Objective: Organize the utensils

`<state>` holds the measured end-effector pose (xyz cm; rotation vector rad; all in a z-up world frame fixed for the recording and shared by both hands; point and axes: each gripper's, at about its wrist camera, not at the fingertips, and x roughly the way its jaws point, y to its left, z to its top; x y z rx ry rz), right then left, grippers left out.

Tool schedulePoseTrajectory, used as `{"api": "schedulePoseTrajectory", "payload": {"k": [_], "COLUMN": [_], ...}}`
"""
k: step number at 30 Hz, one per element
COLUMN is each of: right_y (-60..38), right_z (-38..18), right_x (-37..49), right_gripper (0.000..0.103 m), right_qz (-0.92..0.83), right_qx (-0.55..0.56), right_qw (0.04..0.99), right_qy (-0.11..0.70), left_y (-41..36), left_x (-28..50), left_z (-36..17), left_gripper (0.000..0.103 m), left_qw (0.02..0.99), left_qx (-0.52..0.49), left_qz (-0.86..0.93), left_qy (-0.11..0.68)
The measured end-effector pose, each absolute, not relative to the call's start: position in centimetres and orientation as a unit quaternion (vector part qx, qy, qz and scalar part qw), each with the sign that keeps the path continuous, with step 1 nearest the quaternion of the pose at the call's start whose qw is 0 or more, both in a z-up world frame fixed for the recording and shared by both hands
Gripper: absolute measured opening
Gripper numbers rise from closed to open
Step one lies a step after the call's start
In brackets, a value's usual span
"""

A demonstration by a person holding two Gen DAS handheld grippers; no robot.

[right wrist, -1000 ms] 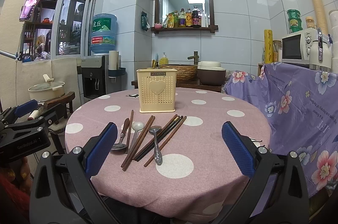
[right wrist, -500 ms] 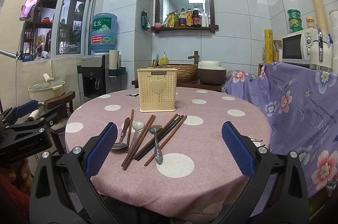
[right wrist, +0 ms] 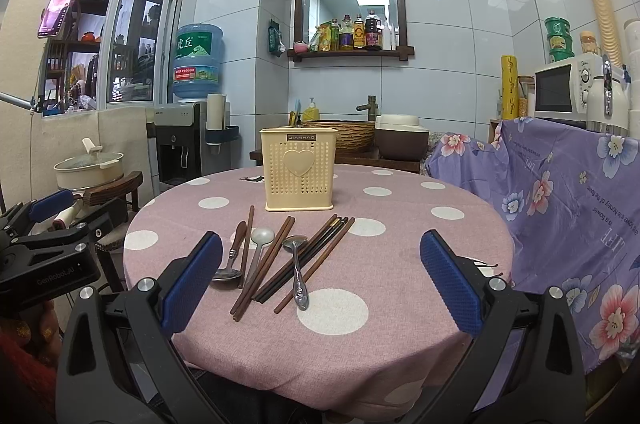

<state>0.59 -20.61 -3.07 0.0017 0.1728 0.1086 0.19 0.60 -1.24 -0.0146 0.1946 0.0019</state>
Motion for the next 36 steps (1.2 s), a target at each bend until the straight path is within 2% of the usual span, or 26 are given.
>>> {"api": "schedulePoseTrajectory", "payload": {"k": [36], "right_y": [-20.73], "right_z": [-3.71], "right_x": [0.82], "right_gripper": [0.098], "right_qz": [0.054], "right_qx": [0.001], "right_qw": [0.995], "right_qy": [0.089], "left_y": [0.52], "left_x": [0.12], "left_z": [-1.88], "left_gripper": [0.098], "left_qw": [0.995], "left_qx": [-0.006], "left_qz": [0.0], "left_qy": [0.102]}}
